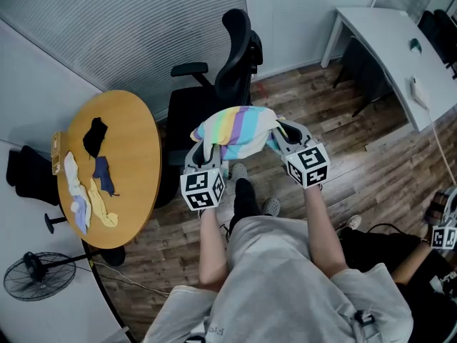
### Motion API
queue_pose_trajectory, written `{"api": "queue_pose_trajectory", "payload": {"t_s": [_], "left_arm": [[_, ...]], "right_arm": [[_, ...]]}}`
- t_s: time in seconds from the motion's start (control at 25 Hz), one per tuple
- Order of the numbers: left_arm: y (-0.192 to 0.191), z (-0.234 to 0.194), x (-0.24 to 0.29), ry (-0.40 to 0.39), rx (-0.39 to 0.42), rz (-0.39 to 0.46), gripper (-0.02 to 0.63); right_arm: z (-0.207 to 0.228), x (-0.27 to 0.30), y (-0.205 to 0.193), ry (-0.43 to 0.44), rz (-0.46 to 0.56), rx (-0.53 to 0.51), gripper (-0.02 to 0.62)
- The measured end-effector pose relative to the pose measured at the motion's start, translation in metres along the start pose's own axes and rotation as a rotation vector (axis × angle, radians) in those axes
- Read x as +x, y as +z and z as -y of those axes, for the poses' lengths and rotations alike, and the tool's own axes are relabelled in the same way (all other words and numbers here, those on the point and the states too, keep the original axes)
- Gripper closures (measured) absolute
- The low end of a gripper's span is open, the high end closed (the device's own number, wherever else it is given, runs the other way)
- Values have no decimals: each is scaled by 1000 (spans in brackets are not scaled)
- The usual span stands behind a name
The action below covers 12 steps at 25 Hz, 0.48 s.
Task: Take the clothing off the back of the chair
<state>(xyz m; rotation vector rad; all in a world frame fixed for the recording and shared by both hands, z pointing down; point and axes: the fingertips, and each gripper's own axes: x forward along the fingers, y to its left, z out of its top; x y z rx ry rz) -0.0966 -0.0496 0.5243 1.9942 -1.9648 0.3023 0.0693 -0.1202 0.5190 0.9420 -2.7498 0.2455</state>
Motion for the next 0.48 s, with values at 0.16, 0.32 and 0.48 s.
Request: {"api": "queue_pose_trajectory", "payload": {"t_s": [0.16,0.32,0.48], "left_arm": [[1,2,2,-3,-1,-3,495],[3,0,3,-3,-1,3,495],[4,-2,3,-1,-5,8,495]], "right_arm": [[3,0,1,-2,-2,3,557],[2,2,3,-4,1,3,557],[1,3,3,-4,2,-1,557]]}}
